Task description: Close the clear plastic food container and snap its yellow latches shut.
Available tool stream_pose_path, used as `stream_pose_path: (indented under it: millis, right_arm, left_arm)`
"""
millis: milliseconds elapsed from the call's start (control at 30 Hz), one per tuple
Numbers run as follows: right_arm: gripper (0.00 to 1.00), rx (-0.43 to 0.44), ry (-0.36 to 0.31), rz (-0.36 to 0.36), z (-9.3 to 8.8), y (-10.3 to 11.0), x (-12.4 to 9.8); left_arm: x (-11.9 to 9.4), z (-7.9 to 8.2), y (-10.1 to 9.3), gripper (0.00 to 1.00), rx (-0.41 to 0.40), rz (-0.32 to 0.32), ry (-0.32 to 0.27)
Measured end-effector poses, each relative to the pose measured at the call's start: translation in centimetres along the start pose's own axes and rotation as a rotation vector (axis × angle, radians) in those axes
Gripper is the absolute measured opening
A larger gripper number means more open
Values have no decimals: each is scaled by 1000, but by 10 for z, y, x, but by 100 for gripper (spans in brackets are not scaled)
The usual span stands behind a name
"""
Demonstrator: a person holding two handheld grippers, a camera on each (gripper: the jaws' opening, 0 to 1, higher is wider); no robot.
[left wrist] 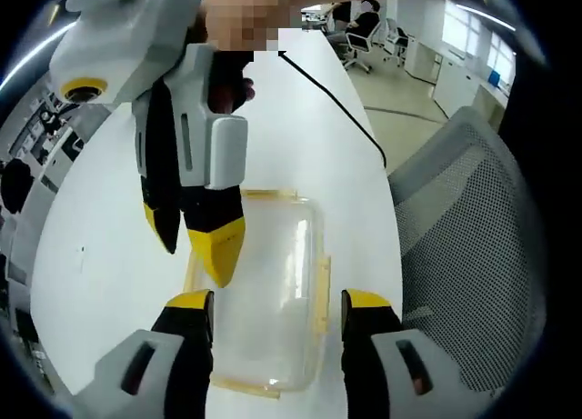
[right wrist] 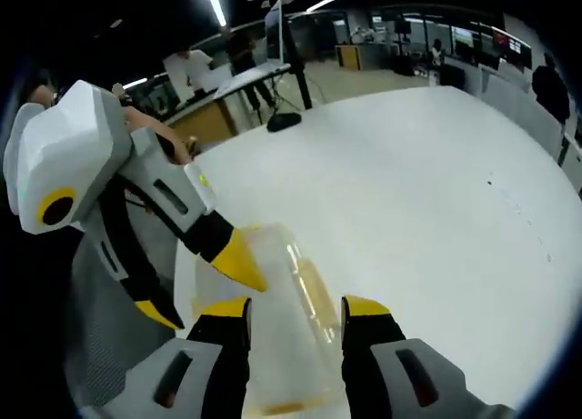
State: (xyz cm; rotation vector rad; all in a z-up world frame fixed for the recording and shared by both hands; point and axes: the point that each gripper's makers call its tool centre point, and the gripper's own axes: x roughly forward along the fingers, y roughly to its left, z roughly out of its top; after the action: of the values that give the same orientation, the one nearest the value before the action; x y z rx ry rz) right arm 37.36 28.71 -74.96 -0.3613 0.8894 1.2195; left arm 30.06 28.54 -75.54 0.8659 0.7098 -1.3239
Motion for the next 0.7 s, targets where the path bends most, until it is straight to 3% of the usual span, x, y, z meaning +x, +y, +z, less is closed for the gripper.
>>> stream_pose_path:
  millis: [300, 433, 700]
  right_arm:
    - [38, -83, 142, 84, -4, 7, 12]
    - [36, -82, 202, 136, -9, 12, 18]
    - [37, -124, 272, 150, -13, 12, 26]
  left_arm:
    - [7, 1, 4, 58, 16, 104, 39]
    - [10, -3, 5, 58, 36, 117, 74]
    - [13, -7, 6, 58, 56, 131, 111]
